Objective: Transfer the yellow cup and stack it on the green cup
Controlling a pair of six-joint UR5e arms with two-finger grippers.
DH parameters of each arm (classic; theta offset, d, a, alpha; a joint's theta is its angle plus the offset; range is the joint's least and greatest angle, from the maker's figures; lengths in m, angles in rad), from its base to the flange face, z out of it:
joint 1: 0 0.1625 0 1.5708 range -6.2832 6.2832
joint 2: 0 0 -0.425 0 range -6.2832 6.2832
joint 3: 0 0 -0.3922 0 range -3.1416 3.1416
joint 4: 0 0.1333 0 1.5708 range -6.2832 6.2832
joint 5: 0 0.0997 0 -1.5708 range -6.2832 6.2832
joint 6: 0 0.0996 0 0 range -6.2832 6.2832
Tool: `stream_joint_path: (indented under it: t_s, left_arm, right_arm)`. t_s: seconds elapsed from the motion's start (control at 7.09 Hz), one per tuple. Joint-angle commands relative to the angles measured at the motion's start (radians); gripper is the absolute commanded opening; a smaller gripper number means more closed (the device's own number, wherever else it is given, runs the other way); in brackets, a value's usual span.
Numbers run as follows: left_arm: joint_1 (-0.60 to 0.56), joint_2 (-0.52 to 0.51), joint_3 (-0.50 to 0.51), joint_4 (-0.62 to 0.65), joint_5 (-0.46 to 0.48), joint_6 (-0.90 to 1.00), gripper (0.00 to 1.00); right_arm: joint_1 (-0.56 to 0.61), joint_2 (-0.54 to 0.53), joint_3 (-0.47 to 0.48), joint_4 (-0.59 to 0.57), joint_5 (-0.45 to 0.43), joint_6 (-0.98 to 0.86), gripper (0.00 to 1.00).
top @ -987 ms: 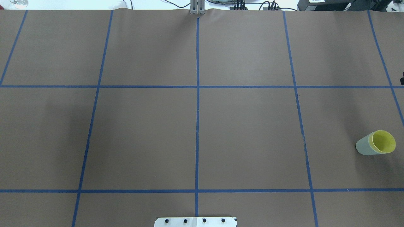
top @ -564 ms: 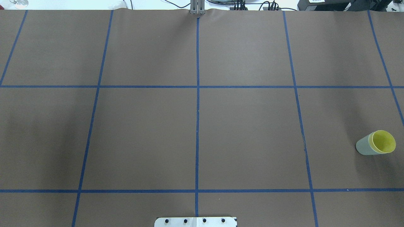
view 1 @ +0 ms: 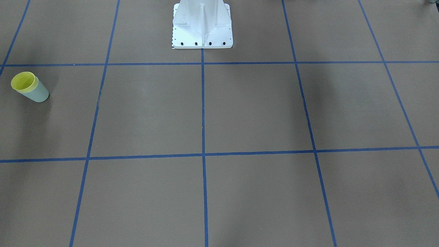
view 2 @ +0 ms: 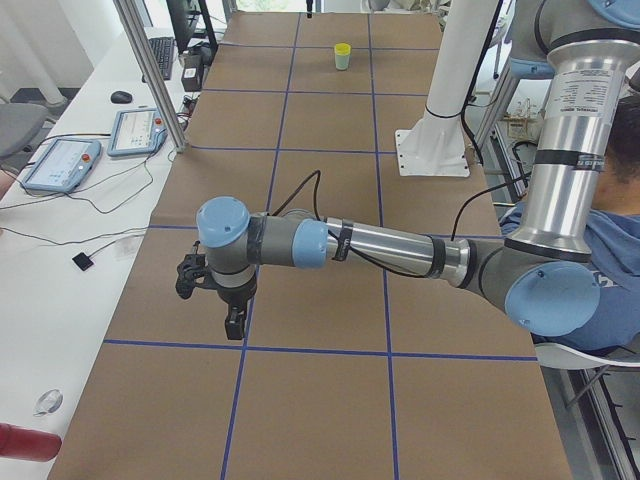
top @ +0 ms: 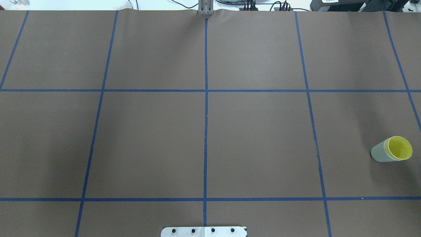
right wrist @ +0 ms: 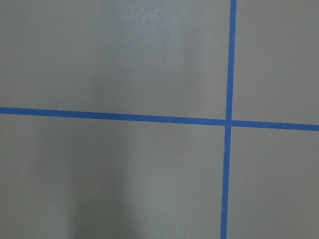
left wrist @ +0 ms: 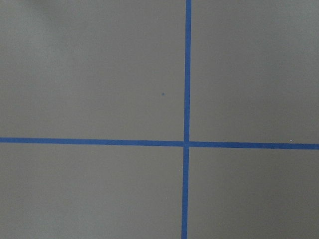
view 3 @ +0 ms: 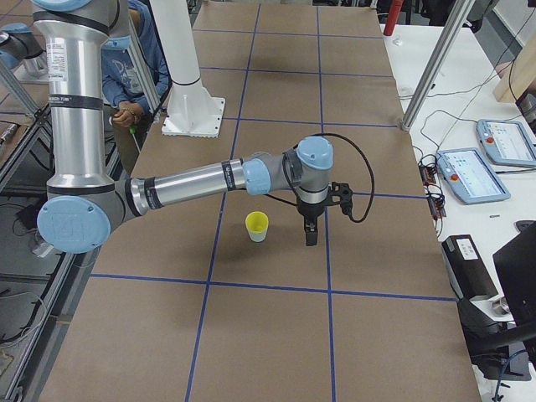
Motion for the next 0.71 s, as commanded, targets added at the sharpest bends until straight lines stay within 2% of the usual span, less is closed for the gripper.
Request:
stream_joint_path:
  t_s: [0.0,0.42,0.56]
  left_arm:
    - [0.002,0.087,-0.071,0.0,-0.003,-0.019,1.0]
    - [0.005,0.187,-0.104,-0.037,-0.01,-0.012,1.0]
    - [0.003,0.211,-0.138,-0.069,-0.009,-0.013,1.0]
  right_arm:
    - [0.023,-0.002,-0.007,0.002,0.008,-0.004,1.0]
    - [0.037,-0.009,-0.035,0.001,0.01,-0.014,1.0]
    - [0.037,0.0,-0.039,-0.004,0.037,-0.052,1.0]
